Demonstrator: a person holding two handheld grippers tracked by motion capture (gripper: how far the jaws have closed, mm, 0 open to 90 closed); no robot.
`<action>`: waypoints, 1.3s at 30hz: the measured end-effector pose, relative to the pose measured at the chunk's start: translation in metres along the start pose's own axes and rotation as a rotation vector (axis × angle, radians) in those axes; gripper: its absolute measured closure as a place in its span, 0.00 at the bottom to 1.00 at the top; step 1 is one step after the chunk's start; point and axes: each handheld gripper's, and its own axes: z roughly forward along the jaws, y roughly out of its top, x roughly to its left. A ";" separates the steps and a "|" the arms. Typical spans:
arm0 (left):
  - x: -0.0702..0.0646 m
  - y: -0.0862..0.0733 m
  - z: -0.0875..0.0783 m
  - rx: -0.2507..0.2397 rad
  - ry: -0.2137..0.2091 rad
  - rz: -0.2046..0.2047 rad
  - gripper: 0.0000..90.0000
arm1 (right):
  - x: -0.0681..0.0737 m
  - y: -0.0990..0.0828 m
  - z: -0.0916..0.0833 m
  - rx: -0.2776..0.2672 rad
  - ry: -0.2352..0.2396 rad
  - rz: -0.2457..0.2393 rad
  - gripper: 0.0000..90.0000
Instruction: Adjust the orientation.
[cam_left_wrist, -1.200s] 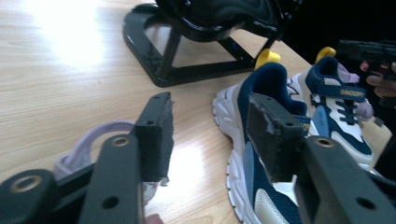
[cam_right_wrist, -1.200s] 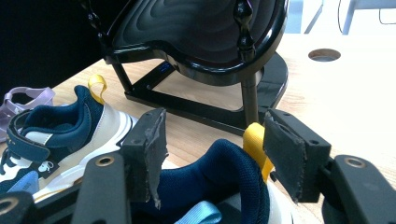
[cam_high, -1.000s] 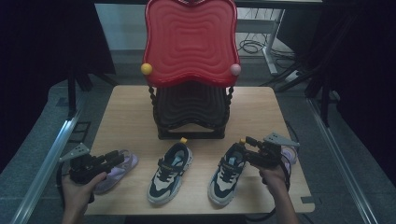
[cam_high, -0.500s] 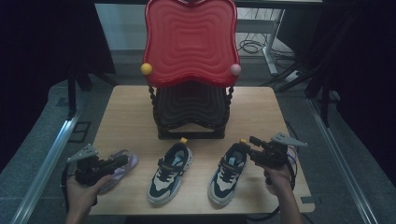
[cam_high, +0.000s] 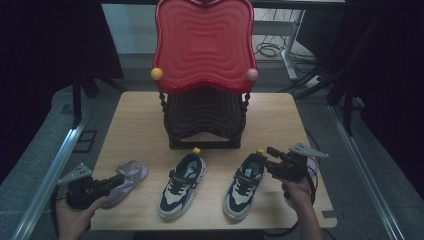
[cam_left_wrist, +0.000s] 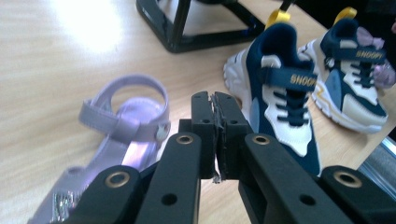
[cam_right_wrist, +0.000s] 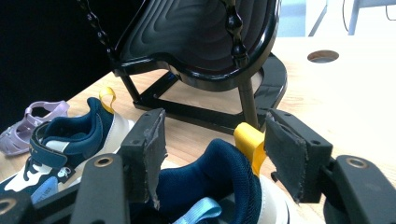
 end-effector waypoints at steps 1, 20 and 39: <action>0.000 -0.002 0.001 0.005 0.001 -0.002 0.97 | 0.000 0.000 0.000 -0.001 -0.001 0.001 0.44; 0.011 -0.046 0.019 0.151 0.047 -0.042 0.97 | -0.005 -0.004 -0.001 -0.002 0.003 0.039 0.44; 0.019 -0.059 0.019 0.243 0.093 -0.022 0.98 | -0.002 -0.005 0.003 0.032 -0.005 0.006 0.43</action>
